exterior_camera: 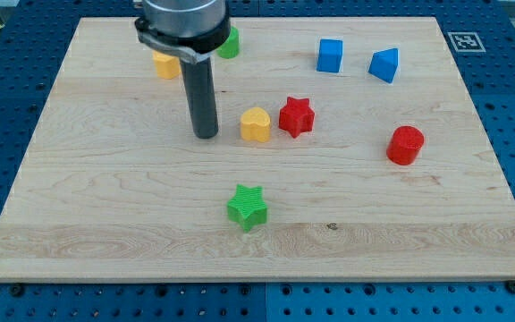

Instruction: Push green star slightly towards up

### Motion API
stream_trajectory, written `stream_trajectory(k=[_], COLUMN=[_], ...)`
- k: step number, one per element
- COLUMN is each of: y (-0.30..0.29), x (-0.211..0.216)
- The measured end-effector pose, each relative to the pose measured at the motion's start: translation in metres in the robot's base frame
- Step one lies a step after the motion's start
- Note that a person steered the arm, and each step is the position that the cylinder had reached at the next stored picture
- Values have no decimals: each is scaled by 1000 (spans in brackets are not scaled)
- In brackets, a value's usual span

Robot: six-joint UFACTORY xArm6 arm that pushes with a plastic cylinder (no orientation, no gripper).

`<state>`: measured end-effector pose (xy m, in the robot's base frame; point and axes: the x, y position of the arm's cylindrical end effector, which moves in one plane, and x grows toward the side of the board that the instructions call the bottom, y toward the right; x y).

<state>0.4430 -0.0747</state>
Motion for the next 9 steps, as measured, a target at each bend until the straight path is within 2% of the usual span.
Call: stream_trajectory(k=[1, 5, 6, 8, 9], y=[-9, 1, 27, 32, 39], x=[13, 114, 116, 118, 136])
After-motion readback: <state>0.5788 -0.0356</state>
